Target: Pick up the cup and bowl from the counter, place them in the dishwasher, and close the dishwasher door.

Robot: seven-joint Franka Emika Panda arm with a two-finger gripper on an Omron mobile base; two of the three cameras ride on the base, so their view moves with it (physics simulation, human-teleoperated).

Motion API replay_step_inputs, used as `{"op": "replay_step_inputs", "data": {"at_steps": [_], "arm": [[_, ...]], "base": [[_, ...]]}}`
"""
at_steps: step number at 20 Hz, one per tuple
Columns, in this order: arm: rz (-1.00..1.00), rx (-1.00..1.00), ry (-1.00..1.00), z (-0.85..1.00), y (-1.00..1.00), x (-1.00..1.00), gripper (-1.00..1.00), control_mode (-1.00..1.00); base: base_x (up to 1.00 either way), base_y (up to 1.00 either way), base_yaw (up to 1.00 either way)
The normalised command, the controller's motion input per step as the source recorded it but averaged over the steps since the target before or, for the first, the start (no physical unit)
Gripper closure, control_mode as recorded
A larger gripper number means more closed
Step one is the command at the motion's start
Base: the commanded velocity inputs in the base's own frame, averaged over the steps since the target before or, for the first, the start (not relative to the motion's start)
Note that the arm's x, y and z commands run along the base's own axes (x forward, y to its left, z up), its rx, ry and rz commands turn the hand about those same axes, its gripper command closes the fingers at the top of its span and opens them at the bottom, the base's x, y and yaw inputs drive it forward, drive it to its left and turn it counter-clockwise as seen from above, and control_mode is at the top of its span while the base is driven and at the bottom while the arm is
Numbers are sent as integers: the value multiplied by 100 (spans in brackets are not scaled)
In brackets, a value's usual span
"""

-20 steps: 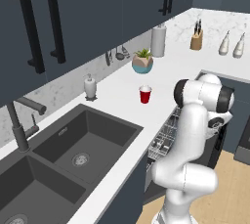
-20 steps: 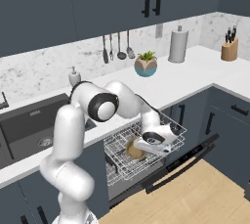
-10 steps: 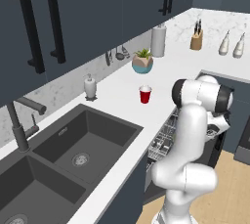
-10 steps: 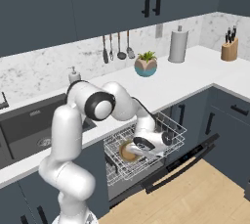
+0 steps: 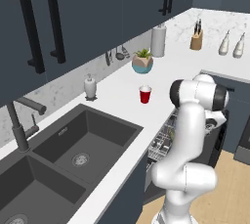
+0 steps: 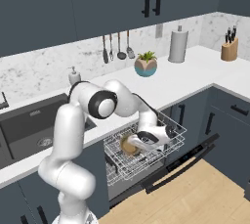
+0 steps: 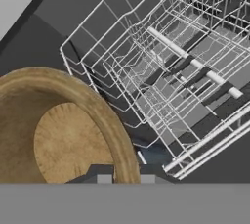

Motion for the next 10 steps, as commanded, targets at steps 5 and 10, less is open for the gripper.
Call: {"op": "replay_step_inputs", "data": {"at_steps": [5,10], "arm": [[1,1,1,-51,29,52,100,-100],[2,5,0,-74,17,32,100,-100]], "base": [[0,0,0],[0,0,0]]}}
